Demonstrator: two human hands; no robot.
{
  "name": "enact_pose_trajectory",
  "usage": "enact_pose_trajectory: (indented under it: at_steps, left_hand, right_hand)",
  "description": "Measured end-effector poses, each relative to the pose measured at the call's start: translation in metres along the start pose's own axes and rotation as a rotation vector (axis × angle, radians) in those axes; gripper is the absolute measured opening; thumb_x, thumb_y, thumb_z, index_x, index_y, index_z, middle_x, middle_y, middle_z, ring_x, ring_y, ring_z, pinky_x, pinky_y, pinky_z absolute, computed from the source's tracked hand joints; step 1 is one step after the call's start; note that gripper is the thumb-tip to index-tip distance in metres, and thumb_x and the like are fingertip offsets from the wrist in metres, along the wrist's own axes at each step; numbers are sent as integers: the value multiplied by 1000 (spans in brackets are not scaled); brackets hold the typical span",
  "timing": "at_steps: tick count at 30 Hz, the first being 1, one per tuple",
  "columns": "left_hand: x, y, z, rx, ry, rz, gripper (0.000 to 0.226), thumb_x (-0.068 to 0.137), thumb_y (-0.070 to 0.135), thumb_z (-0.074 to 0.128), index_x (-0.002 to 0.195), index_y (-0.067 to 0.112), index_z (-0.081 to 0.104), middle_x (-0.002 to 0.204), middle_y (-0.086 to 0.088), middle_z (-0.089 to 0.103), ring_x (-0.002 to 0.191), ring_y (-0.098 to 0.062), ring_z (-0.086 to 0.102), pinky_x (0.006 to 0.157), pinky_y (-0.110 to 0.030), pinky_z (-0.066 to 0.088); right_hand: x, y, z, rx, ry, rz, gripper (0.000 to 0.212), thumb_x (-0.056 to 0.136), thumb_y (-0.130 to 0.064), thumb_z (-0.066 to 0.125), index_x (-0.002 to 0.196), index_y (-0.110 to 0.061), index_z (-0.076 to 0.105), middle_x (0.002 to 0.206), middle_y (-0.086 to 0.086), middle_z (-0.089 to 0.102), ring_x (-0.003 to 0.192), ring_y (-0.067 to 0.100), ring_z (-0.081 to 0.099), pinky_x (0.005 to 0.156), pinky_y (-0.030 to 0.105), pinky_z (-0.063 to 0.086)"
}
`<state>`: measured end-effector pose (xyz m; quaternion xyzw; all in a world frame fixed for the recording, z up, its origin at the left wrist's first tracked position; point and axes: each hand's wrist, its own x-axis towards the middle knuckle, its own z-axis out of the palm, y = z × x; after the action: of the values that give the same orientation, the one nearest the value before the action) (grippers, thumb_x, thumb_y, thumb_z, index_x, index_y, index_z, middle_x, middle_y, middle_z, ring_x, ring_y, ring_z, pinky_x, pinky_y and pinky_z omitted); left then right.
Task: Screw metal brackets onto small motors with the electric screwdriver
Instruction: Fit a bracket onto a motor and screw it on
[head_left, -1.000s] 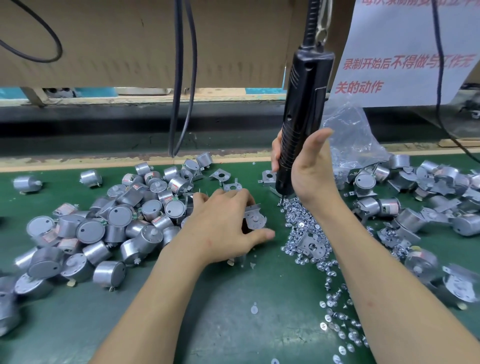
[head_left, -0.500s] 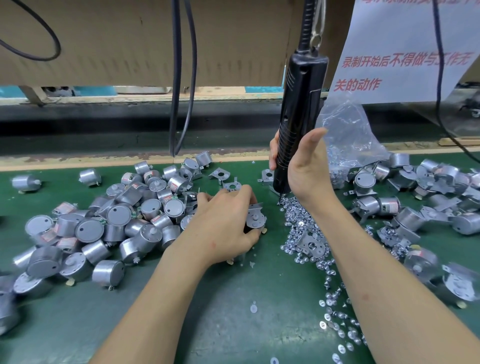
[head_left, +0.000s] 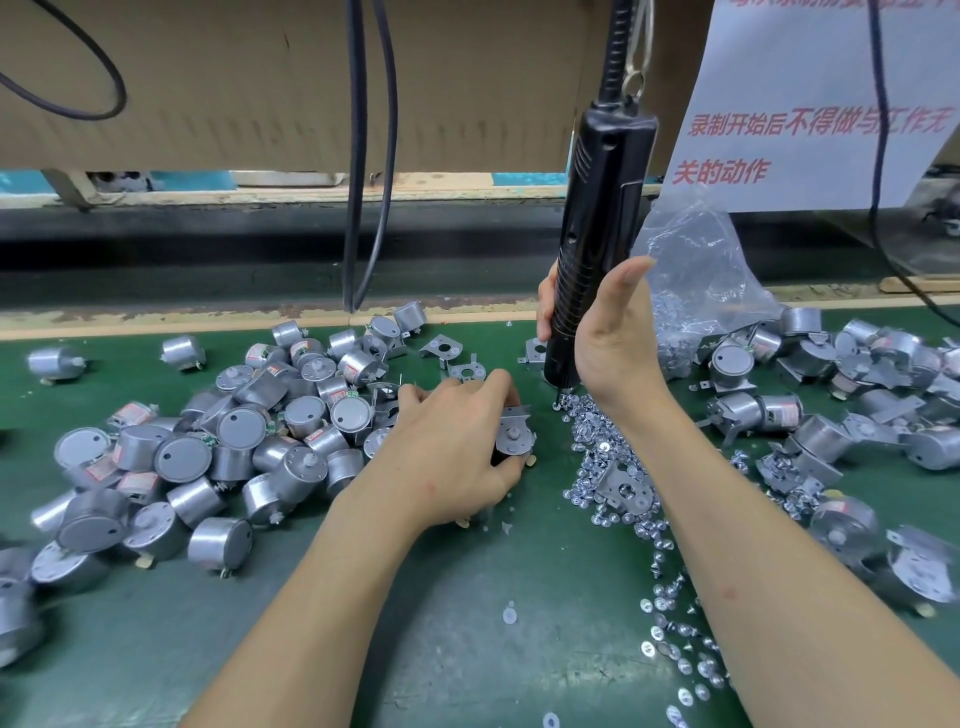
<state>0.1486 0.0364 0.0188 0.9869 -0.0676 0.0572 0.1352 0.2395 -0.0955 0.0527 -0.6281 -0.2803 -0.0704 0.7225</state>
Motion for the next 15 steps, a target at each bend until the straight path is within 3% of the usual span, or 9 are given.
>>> enact_pose_trajectory:
  at_steps: [11, 15]
  left_hand:
    - [1, -2, 4, -15, 28, 18, 39, 87, 56, 55, 109, 28, 40, 93, 14, 49, 95, -18, 48, 87, -43, 33]
    - [2, -1, 5, -54, 44, 28, 38, 85, 56, 57, 106, 29, 42, 98, 15, 56, 97, -16, 52, 88, -43, 33]
  right_hand:
    - [3, 3, 0, -15, 28, -12, 72, 68, -97, 25, 64, -32, 57, 61, -3, 55, 51, 20, 53, 60, 36, 47]
    - [3, 3, 1, 3, 25, 0, 76, 67, -97, 26, 67, -27, 56, 62, -3, 55, 52, 21, 52, 61, 38, 46]
